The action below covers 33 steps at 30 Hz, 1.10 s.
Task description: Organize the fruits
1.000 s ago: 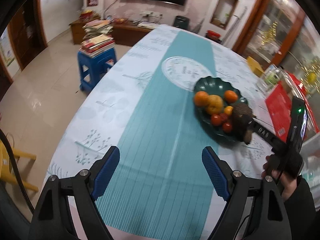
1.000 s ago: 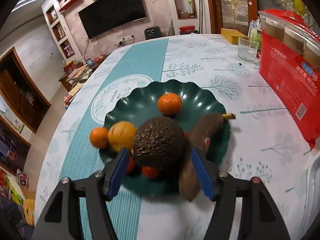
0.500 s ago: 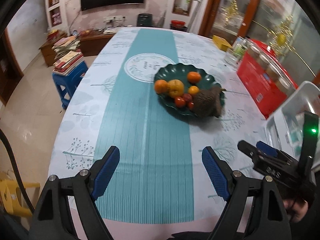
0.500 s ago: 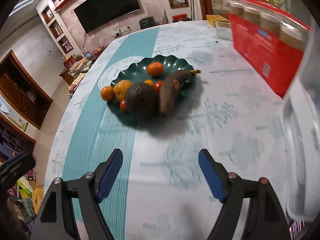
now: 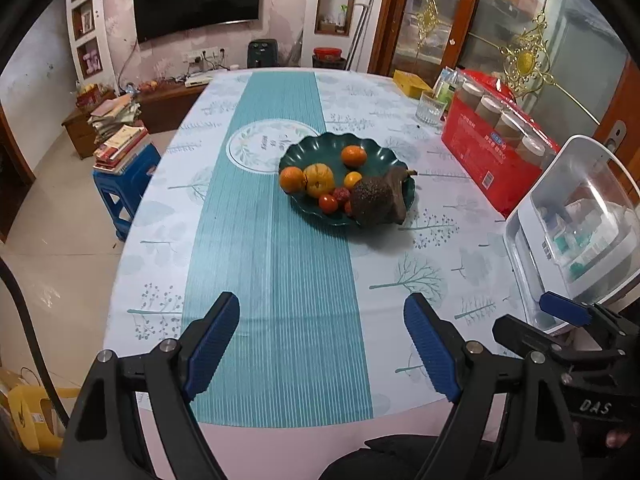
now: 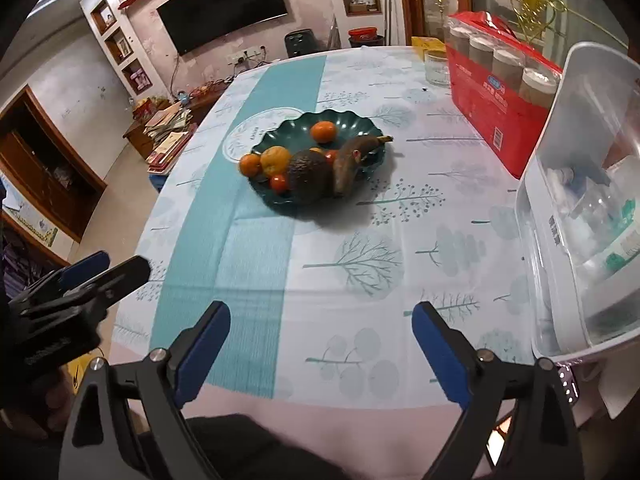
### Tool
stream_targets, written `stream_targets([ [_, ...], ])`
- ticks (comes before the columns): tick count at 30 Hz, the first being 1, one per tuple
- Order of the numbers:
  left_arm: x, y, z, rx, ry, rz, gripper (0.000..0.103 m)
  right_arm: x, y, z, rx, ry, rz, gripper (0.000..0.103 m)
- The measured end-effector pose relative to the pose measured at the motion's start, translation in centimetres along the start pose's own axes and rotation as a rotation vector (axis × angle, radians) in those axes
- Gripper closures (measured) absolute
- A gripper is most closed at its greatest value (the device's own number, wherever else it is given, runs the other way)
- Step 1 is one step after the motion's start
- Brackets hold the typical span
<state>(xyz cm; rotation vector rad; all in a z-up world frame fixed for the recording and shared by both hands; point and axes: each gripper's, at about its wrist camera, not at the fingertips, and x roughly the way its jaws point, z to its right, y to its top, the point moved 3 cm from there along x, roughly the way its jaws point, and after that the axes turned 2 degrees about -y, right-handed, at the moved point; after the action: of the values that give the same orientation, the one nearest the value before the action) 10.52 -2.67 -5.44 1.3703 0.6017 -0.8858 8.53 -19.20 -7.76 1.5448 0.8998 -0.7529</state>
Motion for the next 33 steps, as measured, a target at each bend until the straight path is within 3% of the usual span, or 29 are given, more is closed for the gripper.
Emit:
stream_targets([
  [8,-1.9,-0.6,-0.1,-0.038,0.054,0.043,0.019,-1.7,-0.2,-1.6,-0.029,-0.008,0.042,0.007],
  [12,-2.2,-0.8,0.2,-0.034,0.082,0.049,0.014,-2.1,-0.7,-2.1,-0.04,-0.02,0.061,0.006],
  [16,-2.3,-0.7,0.3,-0.038,0.096,0.055,0.011,-2.5,-0.6,-1.9,-0.025,-0.04,0.085,0.0],
  [33,-2.5,-0.9,0.7,-0.022,0.155,0.062,0.001,-3.1,-1.1,-1.4,0.011,-0.041,0.104,0.0],
])
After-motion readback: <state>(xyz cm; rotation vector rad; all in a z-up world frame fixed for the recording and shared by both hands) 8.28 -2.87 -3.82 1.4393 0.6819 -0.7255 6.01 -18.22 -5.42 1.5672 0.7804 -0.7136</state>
